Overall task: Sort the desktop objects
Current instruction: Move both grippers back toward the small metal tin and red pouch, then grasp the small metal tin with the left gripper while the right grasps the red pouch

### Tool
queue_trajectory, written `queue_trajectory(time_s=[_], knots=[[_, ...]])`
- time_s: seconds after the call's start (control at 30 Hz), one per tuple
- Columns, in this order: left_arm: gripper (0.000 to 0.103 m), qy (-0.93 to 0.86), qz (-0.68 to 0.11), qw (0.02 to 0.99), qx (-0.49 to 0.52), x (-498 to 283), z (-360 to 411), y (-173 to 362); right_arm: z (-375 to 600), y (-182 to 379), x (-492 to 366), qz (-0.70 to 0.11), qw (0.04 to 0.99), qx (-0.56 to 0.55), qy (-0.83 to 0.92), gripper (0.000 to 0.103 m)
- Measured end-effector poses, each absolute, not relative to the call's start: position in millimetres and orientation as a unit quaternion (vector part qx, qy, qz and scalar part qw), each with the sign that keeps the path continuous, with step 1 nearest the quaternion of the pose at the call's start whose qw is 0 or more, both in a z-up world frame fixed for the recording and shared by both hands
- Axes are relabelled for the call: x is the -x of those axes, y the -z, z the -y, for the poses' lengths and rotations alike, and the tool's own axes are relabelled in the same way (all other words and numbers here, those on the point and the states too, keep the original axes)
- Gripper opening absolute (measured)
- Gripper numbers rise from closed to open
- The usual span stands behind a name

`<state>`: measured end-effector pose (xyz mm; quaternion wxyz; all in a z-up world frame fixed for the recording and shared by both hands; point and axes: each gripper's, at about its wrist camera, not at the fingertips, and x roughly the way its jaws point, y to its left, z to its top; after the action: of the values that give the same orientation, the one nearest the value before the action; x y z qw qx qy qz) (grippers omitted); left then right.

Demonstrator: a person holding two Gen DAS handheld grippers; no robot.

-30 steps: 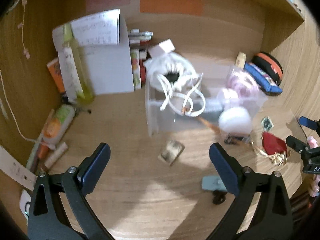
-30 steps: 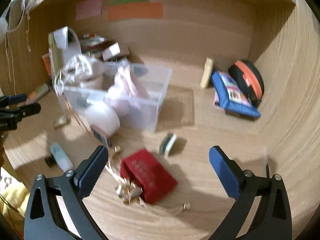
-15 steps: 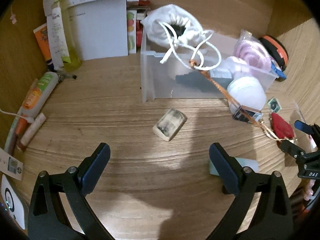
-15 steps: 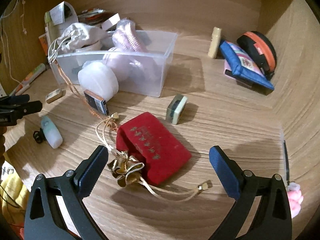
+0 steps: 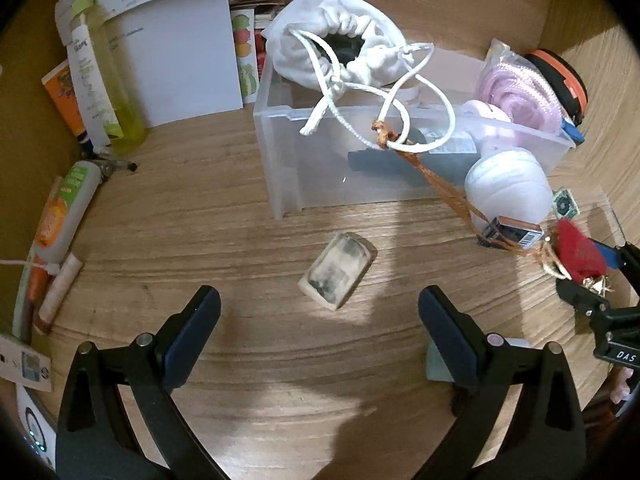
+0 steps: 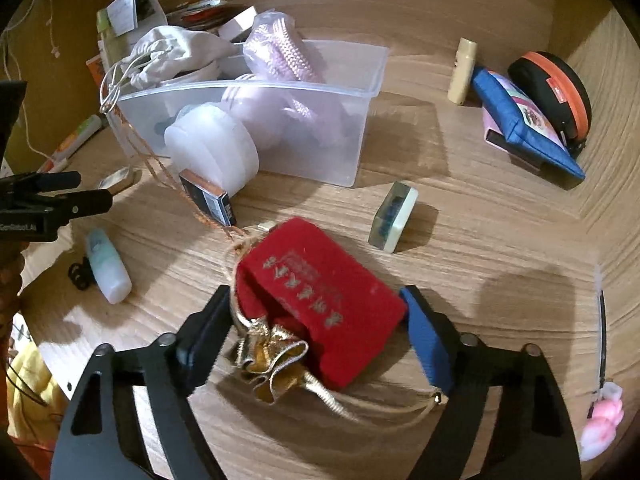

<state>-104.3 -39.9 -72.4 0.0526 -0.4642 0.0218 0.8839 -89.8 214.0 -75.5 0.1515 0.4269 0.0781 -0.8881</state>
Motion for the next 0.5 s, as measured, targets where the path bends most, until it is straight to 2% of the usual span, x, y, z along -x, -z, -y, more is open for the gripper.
queue_trajectory(time_s=[0.07, 0.27, 0.4, 0.43, 0.5], knots=[[0.1, -0.883, -0.029, 0.052, 0.466, 107.1, 37.8, 72.2, -214.4, 74.5, 89.4, -0.079, 0.154, -0.424, 0.889, 0.063], [0.1, -0.879, -0.039, 0.049, 0.472, 114.1, 31.3, 74.3, -218.5, 72.7, 89.6, -0.078, 0.155, -0.419, 0.891, 0.039], [0.1, -0.883, -0.049, 0.05, 0.464, 114.0, 25.3, 73.3, -222.5, 71.4, 90.3, -0.067, 0.161, -0.419, 0.891, 0.033], [0.096, -0.884, -0.049, 0.052, 0.462, 113.9, 24.2, 72.9, -223.4, 71.5, 90.6, -0.064, 0.163, -0.419, 0.891, 0.032], [0.082, -0.883, -0.054, 0.053, 0.463, 114.4, 21.6, 73.4, -224.9, 70.8, 90.5, -0.06, 0.164, -0.417, 0.892, 0.029]])
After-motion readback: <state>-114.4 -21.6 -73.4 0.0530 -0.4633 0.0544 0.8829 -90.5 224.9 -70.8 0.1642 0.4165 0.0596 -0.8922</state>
